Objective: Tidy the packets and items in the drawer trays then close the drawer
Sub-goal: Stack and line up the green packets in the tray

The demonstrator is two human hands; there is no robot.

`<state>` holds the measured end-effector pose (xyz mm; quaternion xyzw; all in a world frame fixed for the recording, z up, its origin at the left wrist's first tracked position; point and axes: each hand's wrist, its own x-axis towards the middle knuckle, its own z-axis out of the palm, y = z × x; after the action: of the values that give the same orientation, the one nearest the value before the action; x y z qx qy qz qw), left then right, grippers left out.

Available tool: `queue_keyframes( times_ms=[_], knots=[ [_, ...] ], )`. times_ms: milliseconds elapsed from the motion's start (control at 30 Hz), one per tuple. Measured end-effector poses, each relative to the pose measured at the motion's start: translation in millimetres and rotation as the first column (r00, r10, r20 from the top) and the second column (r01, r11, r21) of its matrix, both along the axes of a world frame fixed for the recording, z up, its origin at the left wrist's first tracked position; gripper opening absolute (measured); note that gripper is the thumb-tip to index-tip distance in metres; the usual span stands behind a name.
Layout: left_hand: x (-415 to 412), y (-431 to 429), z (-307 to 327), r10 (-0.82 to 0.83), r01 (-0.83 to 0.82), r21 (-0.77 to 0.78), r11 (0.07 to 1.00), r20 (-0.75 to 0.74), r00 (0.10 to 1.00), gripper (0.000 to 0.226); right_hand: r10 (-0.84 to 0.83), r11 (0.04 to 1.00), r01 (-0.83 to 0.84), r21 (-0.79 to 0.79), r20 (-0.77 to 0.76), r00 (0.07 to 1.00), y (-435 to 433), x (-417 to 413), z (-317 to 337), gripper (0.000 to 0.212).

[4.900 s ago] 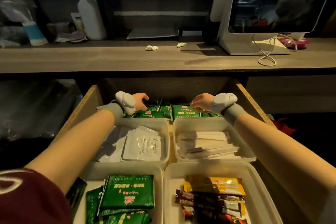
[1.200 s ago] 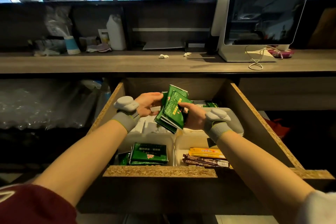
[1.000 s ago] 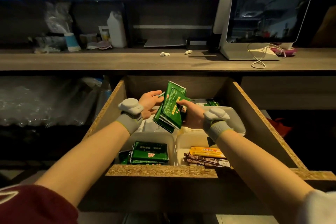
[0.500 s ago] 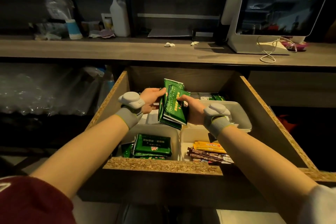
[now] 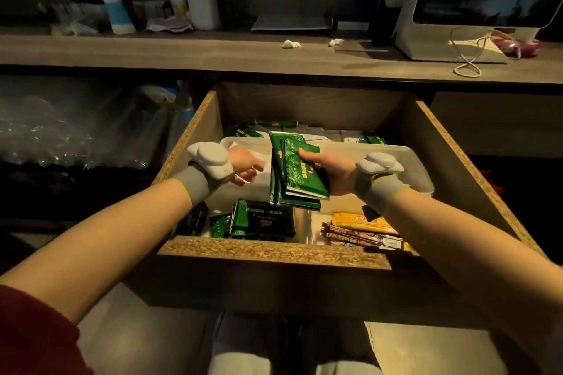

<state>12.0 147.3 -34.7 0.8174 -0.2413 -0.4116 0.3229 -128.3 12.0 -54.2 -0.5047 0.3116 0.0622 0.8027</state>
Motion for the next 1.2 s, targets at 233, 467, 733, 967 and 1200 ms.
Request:
queue_keyframes(
  times_ms=[233, 467, 733, 967, 1200],
  knots=[
    [7, 14, -13, -0.289, 0.216, 0.393, 0.894, 0.136, 0.948, 0.031, 0.025, 0.999, -0.026, -0.042, -0.028, 0.999, -15, -13, -4, 0.033],
    [-10, 8, -28, -0.482, 0.354, 0.569, 0.742, 0.085, 0.872, 0.063, 0.04, 0.995, -0.047, -0.089, -0.077, 0.996, -33, -31, -8, 0.034],
    [-26, -2, -41, -0.716, 0.423, 0.693, 0.583, 0.192, 0.671, 0.074, 0.041, 0.995, -0.048, -0.091, -0.076, 0.996, -40, -36, -10, 0.034],
    [-28, -3, -42, -0.699, 0.453, 0.612, 0.649, 0.245, 0.671, 0.068, 0.044, 0.995, -0.049, -0.087, -0.055, 0.998, -38, -34, -8, 0.033],
    [-23, -2, -34, -0.555, 0.451, 0.504, 0.736, 0.069, 0.829, 0.073, 0.043, 0.996, -0.046, -0.074, -0.041, 0.998, -34, -36, -5, 0.034]
  ],
)
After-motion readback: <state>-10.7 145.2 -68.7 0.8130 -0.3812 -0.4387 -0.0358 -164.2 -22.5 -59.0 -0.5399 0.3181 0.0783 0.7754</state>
